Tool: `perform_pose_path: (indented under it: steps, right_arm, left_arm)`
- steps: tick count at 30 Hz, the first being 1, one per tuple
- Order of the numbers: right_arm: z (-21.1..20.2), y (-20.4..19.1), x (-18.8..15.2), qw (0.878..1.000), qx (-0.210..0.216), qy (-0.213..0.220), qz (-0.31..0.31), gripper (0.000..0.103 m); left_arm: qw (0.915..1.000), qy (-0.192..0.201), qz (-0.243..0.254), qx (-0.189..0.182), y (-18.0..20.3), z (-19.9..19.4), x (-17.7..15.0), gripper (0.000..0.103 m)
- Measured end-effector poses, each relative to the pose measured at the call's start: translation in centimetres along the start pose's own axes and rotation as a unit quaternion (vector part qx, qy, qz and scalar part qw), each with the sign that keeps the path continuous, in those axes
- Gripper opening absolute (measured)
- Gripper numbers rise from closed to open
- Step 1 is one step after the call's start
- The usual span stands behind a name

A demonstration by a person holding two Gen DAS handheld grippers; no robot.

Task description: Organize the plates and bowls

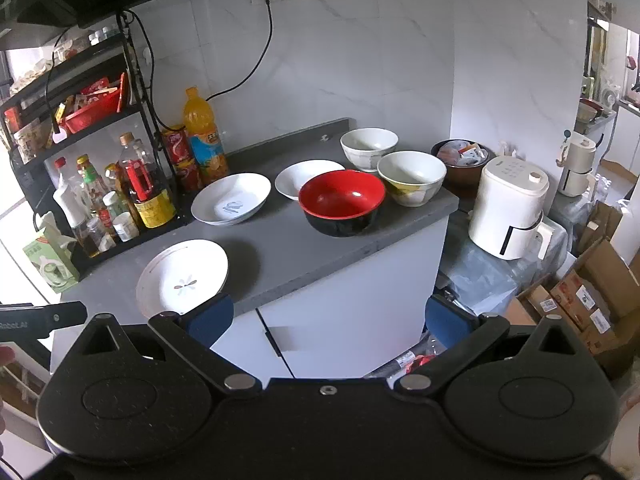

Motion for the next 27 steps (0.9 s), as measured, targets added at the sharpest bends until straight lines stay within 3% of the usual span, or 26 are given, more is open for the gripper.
perform_pose_path:
  steps: [10, 15, 27]
  right_arm:
    - [0.1, 0.8, -0.2, 1.0, -0.003, -0.004, -0.003, 0.103]
    - [0.5, 0.9, 0.0, 1.0, -0.001, -0.009, -0.01, 0.103]
    - [2.0, 1.9, 0.8, 0.999, -0.001, -0.025, -0.021, 0.103]
  left_arm:
    - [0.9997, 0.022, 0.009, 0.001, 0.5, 0.5, 0.1, 0.102]
    - [1.0, -0.001, -0.004, 0.0, 0.9, 1.1, -0.8, 0.102]
    - [0.9999, -0.003, -0.016, 0.005, 1.7, 2.2, 0.1, 0.102]
Point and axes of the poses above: each gripper's, at about its wrist camera, not at the fingertips, and z roughly the way its jaws point, y to its right, x to its top, the point moved 8 cm from there along z, roughly the way its jaws point, and after that the axes turned 3 degrees about -x, right-handed, at the moved point
